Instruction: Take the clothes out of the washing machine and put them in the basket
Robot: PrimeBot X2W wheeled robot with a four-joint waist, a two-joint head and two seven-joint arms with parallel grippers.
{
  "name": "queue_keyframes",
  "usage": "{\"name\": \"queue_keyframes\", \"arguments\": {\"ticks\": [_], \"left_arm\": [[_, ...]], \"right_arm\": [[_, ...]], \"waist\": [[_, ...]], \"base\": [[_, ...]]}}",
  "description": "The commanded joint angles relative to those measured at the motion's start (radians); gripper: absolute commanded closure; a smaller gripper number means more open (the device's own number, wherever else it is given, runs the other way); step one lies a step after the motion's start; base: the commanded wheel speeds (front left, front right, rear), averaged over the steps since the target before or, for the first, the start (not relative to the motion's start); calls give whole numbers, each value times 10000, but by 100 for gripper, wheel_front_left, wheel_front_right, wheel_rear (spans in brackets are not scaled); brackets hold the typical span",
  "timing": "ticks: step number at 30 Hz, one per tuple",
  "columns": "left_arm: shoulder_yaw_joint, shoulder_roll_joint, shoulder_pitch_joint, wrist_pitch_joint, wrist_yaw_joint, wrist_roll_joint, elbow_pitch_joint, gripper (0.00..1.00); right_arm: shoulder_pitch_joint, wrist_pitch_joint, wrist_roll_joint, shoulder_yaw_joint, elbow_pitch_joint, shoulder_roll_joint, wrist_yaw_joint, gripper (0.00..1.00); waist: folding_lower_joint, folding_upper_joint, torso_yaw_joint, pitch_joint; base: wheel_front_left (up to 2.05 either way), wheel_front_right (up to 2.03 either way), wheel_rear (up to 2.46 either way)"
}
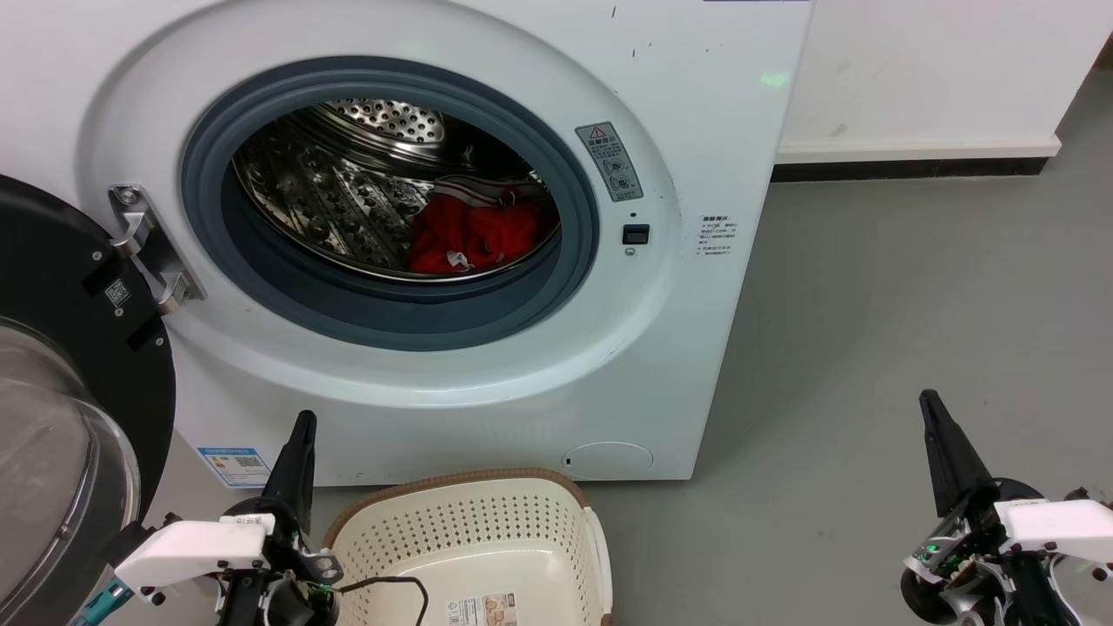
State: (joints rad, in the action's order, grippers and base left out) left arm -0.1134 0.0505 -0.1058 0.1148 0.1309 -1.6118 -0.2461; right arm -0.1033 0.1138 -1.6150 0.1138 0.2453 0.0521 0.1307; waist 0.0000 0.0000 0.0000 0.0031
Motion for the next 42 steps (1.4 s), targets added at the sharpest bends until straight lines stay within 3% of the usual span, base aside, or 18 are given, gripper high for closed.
{"name": "queue_keyframes", "arguments": {"ticks": [1,12,13,27,42], "left_arm": [[-18,-15,-69,7,24,-15,41,100],[-18,-15,-69,7,24,-15,41,100],[5,0,-1,-2,0,2,3,0],[675,-5,-39,-654,-2,839,355,0],[833,-2,5,-1300,-3,2664,933,0]], "right_arm": [[-147,-3,63,-7,10,-33,0,100],[-147,-3,63,-7,10,-33,0,100],[0,-4,1,1,-3,0,0,0],[389,-651,637,-105,-616,-4,0,0],[761,-1294,3515,-242,-1620,-7,0,0]], "waist": [[0,0,0,0],[0,0,0,0],[0,0,0,0],[0,0,-39,45],[0,0,-14,61]], "base": [[0,0,0],[0,0,0],[0,0,0],[0,0,0],[0,0,0]]}}
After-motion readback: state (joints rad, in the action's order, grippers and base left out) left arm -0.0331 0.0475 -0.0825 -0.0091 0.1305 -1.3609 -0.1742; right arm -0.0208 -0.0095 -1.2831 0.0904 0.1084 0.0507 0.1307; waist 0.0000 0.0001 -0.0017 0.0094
